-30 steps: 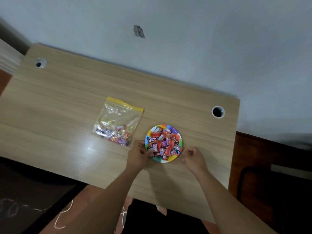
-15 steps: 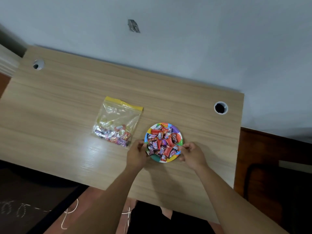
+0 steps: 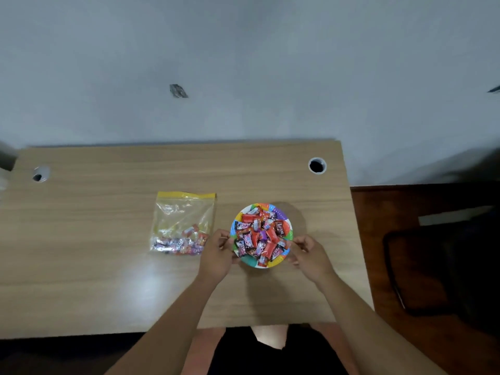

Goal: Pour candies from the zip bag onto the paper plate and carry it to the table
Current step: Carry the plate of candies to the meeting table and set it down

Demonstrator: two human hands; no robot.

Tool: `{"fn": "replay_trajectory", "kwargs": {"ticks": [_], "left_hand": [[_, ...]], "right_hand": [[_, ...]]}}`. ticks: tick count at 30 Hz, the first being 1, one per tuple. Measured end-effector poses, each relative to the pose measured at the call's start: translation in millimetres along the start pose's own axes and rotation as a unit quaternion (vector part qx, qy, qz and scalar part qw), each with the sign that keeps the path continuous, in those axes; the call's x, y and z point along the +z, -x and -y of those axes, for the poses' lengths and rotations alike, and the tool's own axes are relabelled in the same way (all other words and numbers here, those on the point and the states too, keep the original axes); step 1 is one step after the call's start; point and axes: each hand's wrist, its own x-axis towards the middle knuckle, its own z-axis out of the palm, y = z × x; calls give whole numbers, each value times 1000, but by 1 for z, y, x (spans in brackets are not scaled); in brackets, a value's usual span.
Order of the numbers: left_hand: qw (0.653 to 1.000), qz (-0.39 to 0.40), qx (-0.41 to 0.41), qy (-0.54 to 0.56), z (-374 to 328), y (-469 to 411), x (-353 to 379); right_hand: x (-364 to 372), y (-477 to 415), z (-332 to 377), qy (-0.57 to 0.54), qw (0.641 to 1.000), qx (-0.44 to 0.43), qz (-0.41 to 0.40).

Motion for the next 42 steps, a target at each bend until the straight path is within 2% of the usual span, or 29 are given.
{"fn": "replay_trajectory", "kwargs": {"ticks": [6,16,28,36,42], "left_hand": [[996,68,39,-43,-31,16,-10],[978,149,86,-119,-62,69,24],[956,235,94,-150,-32,204,115],[938,284,91,-178,-1,298,187],[911,341,107,-207,14,353,253]], "right_hand": [[-1,48,-6,-91,995,13,-51],[-42,115,-48,-144,982,-24,-118],[-128,232,-150,-217,953,-35,-208],[-189,322,-230,-221,941,-33,-255],[-232,380,-286,-275,909,-19,-314]]}}
